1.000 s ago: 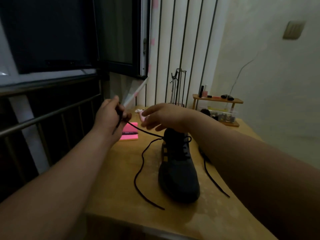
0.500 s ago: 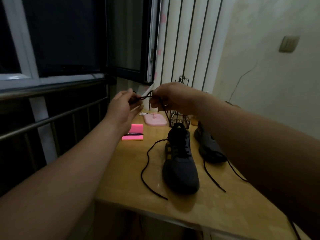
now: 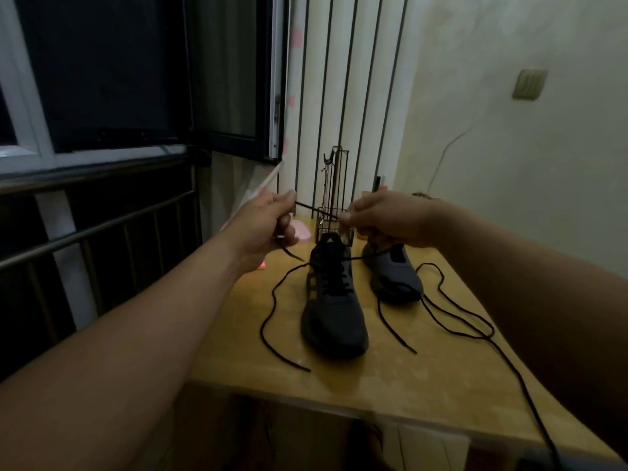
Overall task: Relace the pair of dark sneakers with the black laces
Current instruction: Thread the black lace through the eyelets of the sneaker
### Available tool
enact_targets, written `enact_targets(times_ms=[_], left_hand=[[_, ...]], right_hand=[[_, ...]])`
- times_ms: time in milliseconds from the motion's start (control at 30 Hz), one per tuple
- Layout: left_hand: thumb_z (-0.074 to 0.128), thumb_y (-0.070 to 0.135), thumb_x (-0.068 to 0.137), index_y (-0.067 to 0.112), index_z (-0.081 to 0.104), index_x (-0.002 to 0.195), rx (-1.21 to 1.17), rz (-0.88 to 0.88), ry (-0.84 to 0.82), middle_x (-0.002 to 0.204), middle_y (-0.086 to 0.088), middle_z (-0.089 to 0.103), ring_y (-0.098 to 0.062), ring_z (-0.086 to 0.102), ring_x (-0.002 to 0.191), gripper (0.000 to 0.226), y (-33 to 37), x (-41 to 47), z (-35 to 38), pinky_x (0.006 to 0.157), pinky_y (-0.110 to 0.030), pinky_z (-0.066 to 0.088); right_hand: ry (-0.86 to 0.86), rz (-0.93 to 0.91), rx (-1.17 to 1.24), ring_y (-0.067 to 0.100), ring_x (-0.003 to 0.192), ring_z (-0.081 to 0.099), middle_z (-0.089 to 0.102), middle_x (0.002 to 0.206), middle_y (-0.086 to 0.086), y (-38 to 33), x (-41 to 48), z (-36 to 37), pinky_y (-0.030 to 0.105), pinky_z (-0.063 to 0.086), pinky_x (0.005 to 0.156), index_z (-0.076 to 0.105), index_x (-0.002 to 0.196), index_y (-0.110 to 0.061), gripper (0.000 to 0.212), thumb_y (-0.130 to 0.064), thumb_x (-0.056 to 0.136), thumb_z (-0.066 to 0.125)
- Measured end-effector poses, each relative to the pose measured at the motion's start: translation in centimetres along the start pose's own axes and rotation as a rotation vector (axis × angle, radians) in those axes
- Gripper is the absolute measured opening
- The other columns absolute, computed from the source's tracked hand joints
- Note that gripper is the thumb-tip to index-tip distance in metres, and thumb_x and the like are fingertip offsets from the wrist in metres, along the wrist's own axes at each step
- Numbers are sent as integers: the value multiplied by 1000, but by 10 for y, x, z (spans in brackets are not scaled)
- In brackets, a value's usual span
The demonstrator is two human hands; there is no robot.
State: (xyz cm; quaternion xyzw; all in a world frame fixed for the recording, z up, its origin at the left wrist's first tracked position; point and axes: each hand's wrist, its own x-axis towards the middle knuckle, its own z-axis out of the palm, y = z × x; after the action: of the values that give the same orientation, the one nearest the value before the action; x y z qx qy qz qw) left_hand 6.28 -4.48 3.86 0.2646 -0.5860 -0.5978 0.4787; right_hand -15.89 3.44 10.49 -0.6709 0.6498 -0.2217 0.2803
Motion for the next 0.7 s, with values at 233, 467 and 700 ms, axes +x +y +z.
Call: enact_targets(times_ms=[233,467,700], left_hand=[[50,46,108,13,66,105,552,38,-203,58,11,52,-10,46,52,37,-8,5,39,53,-30,42],[52,48,107,16,66,96,700,-18,-127,66,5,47,-12,40,59,36,-28,13,8,53,-28,37],[48,48,108,14,67,94,706,13,-112,67,5,50,-11,44,58,41,-34,25,20,52,-27,39]], right_hand=[[-85,-99,357,20,80,61,69,109,14,19,10,26,30,54,69,65,131,-20,28,-14,105,55],[70,-77,256,19,86,65,66,116,8,60,27,30,33,56,74,61,133,-20,32,-12,103,58],[152,-202,98,0,67,62,69,98,-3,53,39,39,21,48,65,70,120,-25,22,-19,107,53]])
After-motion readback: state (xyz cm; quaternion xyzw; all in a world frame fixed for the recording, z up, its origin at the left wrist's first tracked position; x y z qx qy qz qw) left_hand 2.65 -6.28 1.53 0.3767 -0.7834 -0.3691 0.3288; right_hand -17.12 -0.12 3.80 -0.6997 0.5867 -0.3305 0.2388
